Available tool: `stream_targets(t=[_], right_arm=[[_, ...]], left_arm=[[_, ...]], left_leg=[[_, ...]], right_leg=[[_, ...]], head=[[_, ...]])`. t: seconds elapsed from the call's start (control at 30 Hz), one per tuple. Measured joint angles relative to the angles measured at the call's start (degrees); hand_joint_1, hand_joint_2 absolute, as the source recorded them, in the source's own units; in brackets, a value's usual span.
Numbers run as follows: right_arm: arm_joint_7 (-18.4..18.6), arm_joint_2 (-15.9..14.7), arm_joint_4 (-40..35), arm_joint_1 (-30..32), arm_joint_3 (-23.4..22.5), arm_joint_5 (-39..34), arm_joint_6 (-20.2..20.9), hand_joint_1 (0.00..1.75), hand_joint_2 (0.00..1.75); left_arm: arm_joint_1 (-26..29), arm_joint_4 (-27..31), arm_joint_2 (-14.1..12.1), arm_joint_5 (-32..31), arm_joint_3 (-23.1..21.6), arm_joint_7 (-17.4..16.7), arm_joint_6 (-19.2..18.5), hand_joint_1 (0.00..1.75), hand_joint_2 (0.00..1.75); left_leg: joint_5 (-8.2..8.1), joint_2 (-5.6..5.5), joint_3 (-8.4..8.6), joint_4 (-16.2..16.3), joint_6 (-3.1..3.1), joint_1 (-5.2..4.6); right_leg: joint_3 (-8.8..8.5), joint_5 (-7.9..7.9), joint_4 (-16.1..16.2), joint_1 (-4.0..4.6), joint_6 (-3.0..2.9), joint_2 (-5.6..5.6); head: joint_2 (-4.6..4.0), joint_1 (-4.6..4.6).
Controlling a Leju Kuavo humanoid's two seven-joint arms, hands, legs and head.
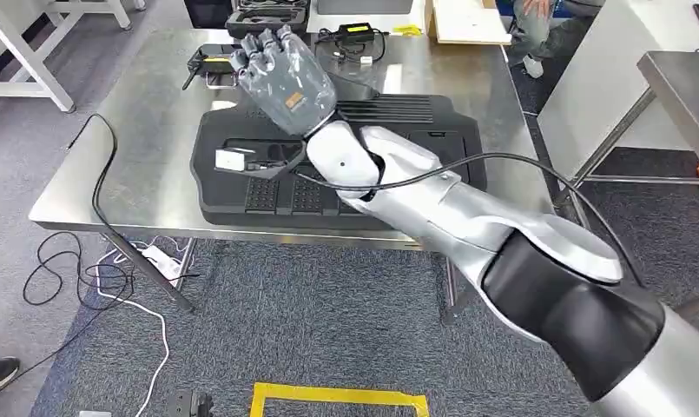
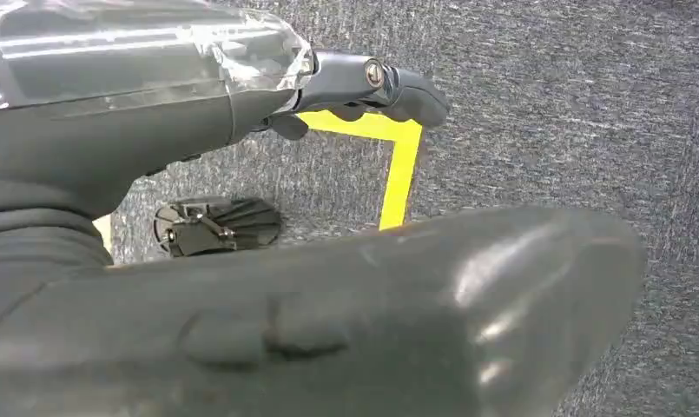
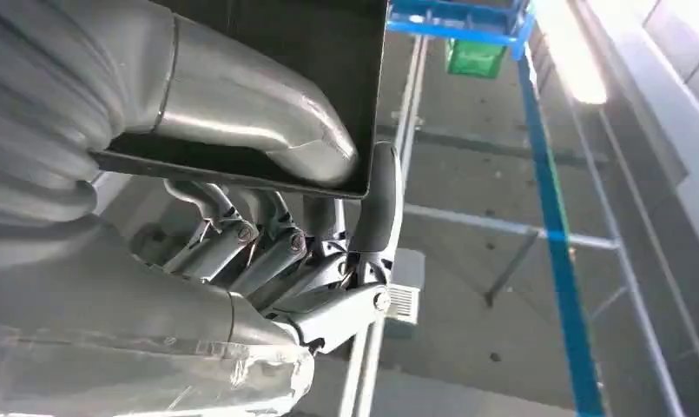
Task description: Take the parts from the cabinet and place them on the table.
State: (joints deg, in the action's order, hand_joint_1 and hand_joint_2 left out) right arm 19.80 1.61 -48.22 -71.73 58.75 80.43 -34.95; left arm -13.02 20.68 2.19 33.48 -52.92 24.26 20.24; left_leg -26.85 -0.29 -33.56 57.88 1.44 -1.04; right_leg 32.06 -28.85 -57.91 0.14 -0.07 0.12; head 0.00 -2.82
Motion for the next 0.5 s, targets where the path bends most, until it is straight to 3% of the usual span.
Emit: stream_targets(t=[0.13,0.17,0.2,0.27,0.5], right_arm=[[-0.1,1.8,2.4,1.1,0.9,0.1,0.1,1.66,1.75],[0.0,2.2,2.9,1.3,1.1,0.1,0.0,1.47,1.75],[0.1,2.6,3.3,1.5,1.3,0.1,0.0,0.70,1.75],[0.2,3.1,4.2,1.7,1.7,0.1,-0.2,0.03,1.75],[-0.2,3.7,7.0,2.2,2.3,0.0,-0.4,0.00,1.75]], left_arm=[[0.0,0.0,0.1,0.0,0.0,0.0,0.0,0.00,0.00],[0.0,0.0,0.2,0.0,0.0,0.0,0.0,0.00,0.00],[0.0,0.0,0.2,-0.1,0.0,0.0,0.0,0.00,0.00],[0.0,0.0,0.3,-0.2,0.0,0.0,0.0,0.00,0.00],[0.0,0.0,0.3,-0.7,0.0,-0.8,-0.2,0.00,0.00]], left_leg=[[0.01,0.00,0.01,0.0,-0.01,0.01],[0.01,0.00,0.01,0.0,-0.01,0.01],[0.01,0.00,0.02,0.0,-0.01,0.01],[0.03,0.00,0.03,0.0,-0.04,0.01],[0.04,0.03,0.06,0.0,-0.04,-0.01]], right_leg=[[-0.01,0.00,0.0,0.01,0.00,0.01],[-0.02,0.00,0.0,0.01,0.00,0.01],[-0.02,0.00,0.0,0.02,-0.01,0.01],[-0.04,0.01,0.0,0.02,-0.02,0.01],[-0.08,0.08,0.0,0.01,-0.06,0.02]], head=[[0.00,0.00],[0.00,0.00],[0.00,-0.02],[0.00,0.00],[0.00,0.00]])
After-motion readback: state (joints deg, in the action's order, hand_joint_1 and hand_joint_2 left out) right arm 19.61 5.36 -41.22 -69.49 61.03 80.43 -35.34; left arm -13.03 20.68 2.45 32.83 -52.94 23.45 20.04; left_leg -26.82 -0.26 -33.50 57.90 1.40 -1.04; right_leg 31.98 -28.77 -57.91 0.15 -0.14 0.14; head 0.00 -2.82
